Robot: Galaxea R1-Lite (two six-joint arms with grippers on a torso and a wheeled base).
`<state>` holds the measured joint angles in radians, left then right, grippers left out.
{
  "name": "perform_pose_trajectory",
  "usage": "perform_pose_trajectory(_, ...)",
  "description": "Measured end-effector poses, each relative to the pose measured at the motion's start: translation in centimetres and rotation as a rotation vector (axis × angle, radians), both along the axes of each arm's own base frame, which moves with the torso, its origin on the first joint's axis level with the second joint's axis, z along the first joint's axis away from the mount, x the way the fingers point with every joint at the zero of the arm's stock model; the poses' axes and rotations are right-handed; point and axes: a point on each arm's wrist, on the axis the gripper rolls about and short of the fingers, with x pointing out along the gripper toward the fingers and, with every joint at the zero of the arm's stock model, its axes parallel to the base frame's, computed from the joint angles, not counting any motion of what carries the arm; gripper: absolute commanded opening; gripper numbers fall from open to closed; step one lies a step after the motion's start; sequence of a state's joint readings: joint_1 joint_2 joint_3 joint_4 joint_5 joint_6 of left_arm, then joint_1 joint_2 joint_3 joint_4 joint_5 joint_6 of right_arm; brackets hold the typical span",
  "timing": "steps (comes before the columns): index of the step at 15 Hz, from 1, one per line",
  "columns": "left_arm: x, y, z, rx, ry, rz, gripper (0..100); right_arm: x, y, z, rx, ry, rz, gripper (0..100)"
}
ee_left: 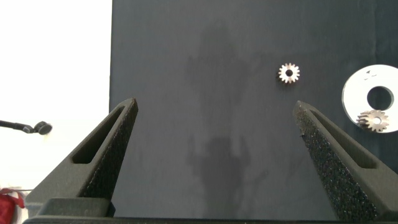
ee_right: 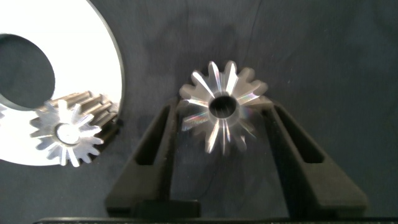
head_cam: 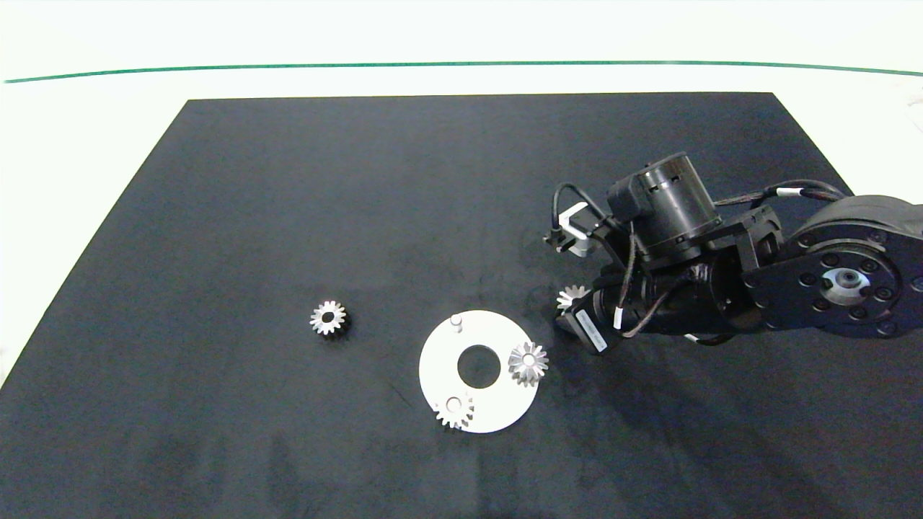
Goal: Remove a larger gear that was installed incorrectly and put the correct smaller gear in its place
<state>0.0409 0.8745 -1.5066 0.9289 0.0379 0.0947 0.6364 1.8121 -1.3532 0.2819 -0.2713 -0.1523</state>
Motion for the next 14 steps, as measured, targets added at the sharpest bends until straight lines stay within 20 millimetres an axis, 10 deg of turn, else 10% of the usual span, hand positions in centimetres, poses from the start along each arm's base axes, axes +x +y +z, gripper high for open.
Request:
perform_pose_trajectory(6, 0.0, 0.0, -0.1, -0.005, 0.003, -0.008, 100, -2.0, -1.6, 2.7, 0.040, -0.065, -0.006, 100)
perform_pose_trajectory(14, 6.0, -2.5, 0.6, 0.007, 0.058, -0.413, 100, -15.6, -11.7, 7.9, 0.249, -0.288, -0.040, 100)
